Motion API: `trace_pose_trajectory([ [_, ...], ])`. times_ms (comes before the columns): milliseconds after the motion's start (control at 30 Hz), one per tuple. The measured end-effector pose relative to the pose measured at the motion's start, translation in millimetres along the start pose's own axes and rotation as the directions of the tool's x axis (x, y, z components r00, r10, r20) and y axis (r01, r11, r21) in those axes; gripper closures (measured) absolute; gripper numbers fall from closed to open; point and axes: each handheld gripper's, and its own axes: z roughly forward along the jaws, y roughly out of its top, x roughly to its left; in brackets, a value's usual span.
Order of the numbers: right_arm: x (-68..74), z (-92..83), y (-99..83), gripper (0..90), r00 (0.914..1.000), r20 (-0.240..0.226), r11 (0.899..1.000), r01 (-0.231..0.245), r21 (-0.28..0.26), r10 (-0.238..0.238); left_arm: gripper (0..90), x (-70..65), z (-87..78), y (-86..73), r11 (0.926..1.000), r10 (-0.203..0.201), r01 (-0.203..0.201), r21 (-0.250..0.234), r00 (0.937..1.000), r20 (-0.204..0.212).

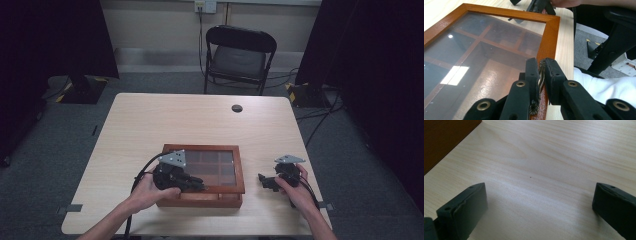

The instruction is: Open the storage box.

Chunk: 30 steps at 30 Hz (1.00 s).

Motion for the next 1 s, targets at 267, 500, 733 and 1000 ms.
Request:
trace_pose_trajectory([
  [267, 0.0, 0.0, 0.0, 0.0, 1.0, 0.0, 1.0, 0.0, 0.0, 0.0, 81.5, 0.7, -5.6, 8.6, 0.9999, 0.011, -0.011, -0.001, 0.9999, -0.002],
  [500, 0.0, 0.0, 0.0, 0.0, 1.0, 0.0, 1.0, 0.0, 0.0, 0.0, 81.5, 1.5, -9.3, 14.6, 1.0, 0.009, -0.009, 0.004, 1.0, -0.004],
  [733, -0.1, 0.0, 0.0, 0.0, 1.0, 0.0, 1.0, 0.0, 0.0, 0.0, 81.4, 2.1, -12.8, 21.4, 0.9999, 0.012, -0.012, 0.008, 0.9999, -0.01],
  [1000, 0.0, 0.0, 0.0, 0.0, 1.0, 0.0, 1.0, 0.0, 0.0, 0.0, 81.3, 2.7, -15.9, 25.8, 0.9998, -0.017, 0.017, 0.006, 0.9997, -0.016],
])
